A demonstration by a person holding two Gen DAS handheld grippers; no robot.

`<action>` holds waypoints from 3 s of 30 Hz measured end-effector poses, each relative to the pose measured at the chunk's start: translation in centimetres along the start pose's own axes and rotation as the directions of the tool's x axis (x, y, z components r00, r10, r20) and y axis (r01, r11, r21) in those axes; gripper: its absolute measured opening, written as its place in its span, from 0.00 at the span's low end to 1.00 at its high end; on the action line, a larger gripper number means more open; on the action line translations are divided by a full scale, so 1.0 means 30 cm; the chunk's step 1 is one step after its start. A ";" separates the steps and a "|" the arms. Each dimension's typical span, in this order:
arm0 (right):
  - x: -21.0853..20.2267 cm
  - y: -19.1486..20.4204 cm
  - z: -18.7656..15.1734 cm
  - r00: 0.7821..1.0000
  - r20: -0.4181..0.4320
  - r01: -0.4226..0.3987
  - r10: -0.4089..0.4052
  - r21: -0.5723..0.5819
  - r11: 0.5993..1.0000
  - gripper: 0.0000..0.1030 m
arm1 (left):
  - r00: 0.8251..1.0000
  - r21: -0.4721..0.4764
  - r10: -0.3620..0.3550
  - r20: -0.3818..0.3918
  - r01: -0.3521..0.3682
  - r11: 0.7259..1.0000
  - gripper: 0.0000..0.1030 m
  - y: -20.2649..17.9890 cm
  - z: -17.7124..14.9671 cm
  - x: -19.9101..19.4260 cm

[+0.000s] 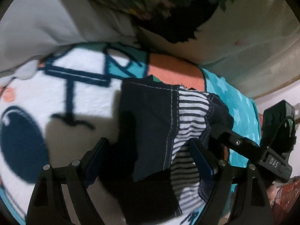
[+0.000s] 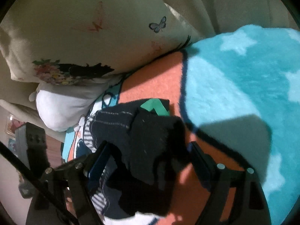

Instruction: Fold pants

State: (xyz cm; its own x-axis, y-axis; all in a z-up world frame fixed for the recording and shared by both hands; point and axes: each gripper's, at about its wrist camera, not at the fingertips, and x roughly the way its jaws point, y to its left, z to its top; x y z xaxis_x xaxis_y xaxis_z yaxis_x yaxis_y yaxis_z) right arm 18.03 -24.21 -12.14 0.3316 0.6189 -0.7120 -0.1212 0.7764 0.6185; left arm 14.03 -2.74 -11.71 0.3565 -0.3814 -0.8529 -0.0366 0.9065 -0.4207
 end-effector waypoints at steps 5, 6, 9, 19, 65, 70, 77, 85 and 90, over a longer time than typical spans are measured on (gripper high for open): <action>0.038 0.026 0.009 0.997 -0.040 -0.062 0.062 0.012 0.998 0.60 | 0.999 -0.018 -0.050 -0.016 0.049 0.999 0.50 -0.018 0.005 0.005; 0.034 0.037 0.008 0.997 -0.040 -0.065 0.065 0.003 0.998 0.57 | 0.999 -0.020 -0.041 -0.016 0.041 0.999 0.46 -0.025 0.002 0.001; 0.014 0.063 0.006 0.995 -0.043 -0.093 0.093 -0.002 0.996 0.47 | 1.000 0.000 -0.022 -0.002 0.022 1.000 0.32 -0.055 -0.008 -0.039; -0.043 0.214 -0.003 0.987 -0.018 -0.158 0.157 -0.046 0.986 0.46 | 0.997 -0.029 -0.007 0.080 0.009 1.000 0.30 -0.044 -0.018 -0.228; -0.088 0.484 -0.141 0.995 0.018 -0.092 0.094 -0.119 0.989 0.46 | 0.949 0.085 0.236 0.207 -0.258 0.962 0.30 0.008 -0.154 -0.491; -0.069 0.473 -0.135 0.996 0.006 -0.084 0.086 -0.117 0.990 0.45 | 0.946 0.081 0.248 0.209 -0.269 0.960 0.30 0.013 -0.149 -0.478; 0.074 0.422 -0.106 0.998 -0.067 -0.016 0.006 -0.145 0.989 0.52 | 0.947 -0.014 0.273 0.171 -0.275 0.961 0.30 0.147 -0.114 -0.401; 0.125 0.342 -0.122 0.995 -0.069 0.065 -0.075 -0.138 0.988 0.77 | 0.968 -0.141 0.232 0.094 -0.218 0.966 0.40 0.380 -0.100 -0.274; 0.160 0.320 -0.114 0.995 -0.097 0.002 -0.010 -0.082 0.997 0.77 | 0.980 -0.164 0.171 0.101 -0.153 0.975 0.55 0.419 -0.105 -0.273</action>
State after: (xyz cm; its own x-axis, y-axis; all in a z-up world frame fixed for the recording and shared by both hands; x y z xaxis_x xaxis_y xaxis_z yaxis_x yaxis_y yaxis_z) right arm 15.24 -13.38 -10.77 0.2400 0.6196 -0.7473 -0.1966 0.7849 0.5876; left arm 7.72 11.20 -10.97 0.4379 -0.2009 -0.8763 -0.2430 0.9120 -0.3305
